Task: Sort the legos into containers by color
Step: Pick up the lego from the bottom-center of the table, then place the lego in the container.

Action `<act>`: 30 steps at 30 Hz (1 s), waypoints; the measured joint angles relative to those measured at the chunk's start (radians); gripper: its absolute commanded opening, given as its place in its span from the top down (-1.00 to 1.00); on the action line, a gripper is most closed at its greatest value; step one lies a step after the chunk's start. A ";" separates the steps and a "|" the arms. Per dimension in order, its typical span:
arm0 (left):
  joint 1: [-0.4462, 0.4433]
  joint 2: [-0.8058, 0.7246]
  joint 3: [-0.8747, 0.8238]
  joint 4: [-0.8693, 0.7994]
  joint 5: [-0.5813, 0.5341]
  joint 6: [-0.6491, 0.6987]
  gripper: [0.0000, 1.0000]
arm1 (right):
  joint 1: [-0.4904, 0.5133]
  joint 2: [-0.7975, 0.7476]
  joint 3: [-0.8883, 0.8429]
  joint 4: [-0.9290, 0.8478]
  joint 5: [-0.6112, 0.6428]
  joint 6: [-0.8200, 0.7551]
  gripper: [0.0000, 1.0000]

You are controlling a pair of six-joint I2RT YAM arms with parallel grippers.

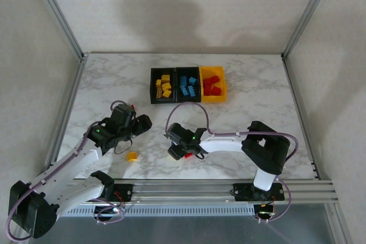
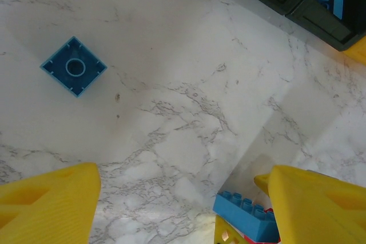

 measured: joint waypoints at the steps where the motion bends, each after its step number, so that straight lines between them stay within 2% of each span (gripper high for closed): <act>1: 0.000 0.000 0.000 0.000 0.000 0.000 -0.54 | 0.000 0.003 0.007 0.000 0.000 0.000 -0.36; 4: 0.000 0.000 0.000 0.000 0.000 0.000 -0.54 | 0.000 0.007 0.033 0.005 -0.001 -0.005 -0.14; 9: 0.001 0.000 -0.001 0.000 0.000 0.000 -0.54 | 0.000 0.009 0.068 0.011 -0.006 -0.014 0.54; 11: 0.002 0.000 -0.001 0.000 0.000 0.000 -0.54 | 0.000 0.013 0.077 0.011 -0.008 -0.016 0.70; 13: 0.003 0.000 -0.001 0.000 0.000 -0.001 -0.54 | 0.000 0.013 0.080 0.006 -0.011 -0.014 0.78; 22: 0.006 0.002 -0.001 0.005 0.000 -0.011 -0.54 | -0.026 -0.040 0.117 -0.043 -0.011 -0.016 0.78; 30: 0.006 0.031 0.011 0.060 0.015 -0.022 -0.53 | -0.228 -0.098 0.294 -0.076 -0.008 -0.014 0.75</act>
